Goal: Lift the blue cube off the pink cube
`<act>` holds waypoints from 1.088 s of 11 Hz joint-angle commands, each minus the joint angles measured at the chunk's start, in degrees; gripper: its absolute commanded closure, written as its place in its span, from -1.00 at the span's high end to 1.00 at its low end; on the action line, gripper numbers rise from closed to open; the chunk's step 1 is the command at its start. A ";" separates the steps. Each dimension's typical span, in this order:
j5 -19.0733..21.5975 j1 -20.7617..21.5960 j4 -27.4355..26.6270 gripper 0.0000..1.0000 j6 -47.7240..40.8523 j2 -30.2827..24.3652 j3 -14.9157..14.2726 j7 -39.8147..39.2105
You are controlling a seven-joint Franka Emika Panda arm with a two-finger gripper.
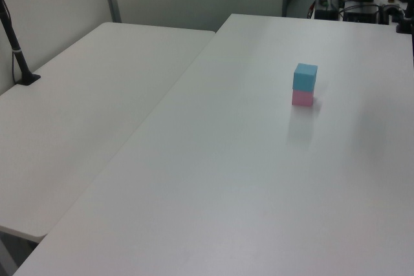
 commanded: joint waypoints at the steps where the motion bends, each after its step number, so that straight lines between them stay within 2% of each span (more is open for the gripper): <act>1: 0.05 1.04 -0.64 1.00 0.14 -0.14 0.02 0.24; 10: -0.03 0.78 -0.73 1.00 -0.03 -0.14 -0.06 0.08; 12: -1.08 0.43 -1.26 1.00 -0.47 -0.14 -0.06 -2.72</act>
